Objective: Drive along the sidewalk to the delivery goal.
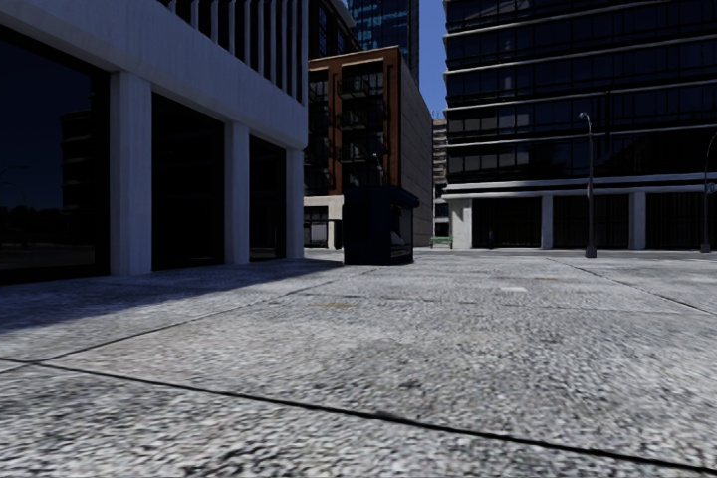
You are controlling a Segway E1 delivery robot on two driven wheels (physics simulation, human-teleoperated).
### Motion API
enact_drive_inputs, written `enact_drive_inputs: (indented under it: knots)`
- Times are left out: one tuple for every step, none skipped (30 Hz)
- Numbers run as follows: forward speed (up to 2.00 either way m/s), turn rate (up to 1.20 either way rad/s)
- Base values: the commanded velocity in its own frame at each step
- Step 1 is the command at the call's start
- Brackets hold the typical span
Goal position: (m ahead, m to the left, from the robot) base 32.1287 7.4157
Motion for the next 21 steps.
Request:
enact_drive_inputs:
  knots:
    - [2.00, 0.00]
    - [2.00, 0.00]
    - [2.00, 0.00]
    - [2.00, 0.00]
    - [2.00, 0.00]
    - [2.00, 0.00]
    - [2.00, 0.00]
    - [2.00, 0.00]
    - [2.00, 0.02]
    - [2.00, 0.10]
    - [2.00, 0.14]
    - [2.00, 0.14]
    - [2.00, 0.15]
    - [2.00, 0.16]
    - [2.00, 0.18]
    - [2.00, 0.29]
    - [2.00, 0.29]
    - [2.00, 0.42]
    - [2.00, 0.45]
    - [2.00, 0.45]
    - [2.00, 0.45]
